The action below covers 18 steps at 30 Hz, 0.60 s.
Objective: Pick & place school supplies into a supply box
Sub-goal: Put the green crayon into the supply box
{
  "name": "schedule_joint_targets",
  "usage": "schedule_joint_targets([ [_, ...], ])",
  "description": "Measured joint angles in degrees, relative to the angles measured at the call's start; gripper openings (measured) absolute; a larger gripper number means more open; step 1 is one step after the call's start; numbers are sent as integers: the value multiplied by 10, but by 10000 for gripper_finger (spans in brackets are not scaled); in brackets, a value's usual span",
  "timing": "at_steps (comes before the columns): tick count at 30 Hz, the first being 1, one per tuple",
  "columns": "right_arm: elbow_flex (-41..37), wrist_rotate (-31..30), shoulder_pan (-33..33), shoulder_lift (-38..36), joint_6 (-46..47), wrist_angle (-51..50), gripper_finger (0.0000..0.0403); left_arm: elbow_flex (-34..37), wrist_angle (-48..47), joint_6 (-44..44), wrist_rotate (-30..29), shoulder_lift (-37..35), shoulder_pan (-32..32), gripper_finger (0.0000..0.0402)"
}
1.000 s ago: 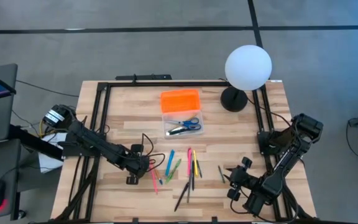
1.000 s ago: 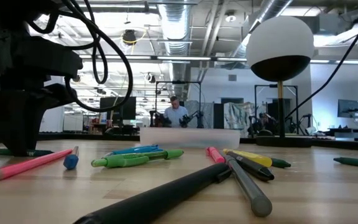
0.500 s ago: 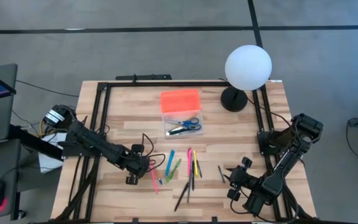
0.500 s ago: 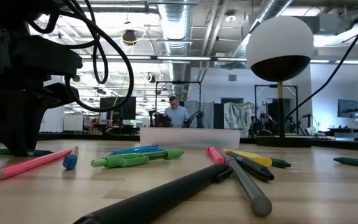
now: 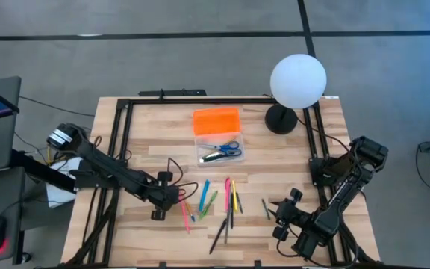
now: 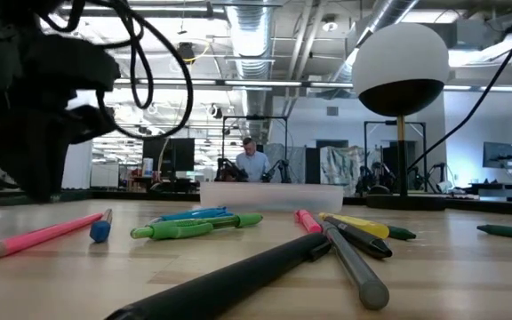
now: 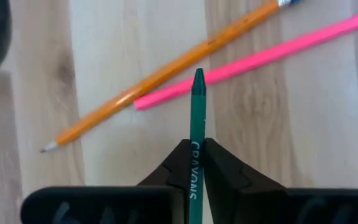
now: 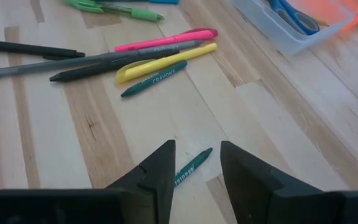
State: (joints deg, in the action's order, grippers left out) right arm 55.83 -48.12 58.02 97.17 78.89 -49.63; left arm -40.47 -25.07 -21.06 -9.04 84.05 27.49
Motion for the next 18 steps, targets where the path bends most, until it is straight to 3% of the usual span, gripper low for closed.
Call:
schedule_joint_targets([
  [6,0,-1,0,0,-9,0,123,-1,24,40,-92,-27,-2,20],
  [12,0,-3,0,0,-13,0,123,-2,117,148,-201,-34,-37,24],
  [18,0,-4,0,0,-13,2,123,-2,262,284,-214,-34,-109,19],
])
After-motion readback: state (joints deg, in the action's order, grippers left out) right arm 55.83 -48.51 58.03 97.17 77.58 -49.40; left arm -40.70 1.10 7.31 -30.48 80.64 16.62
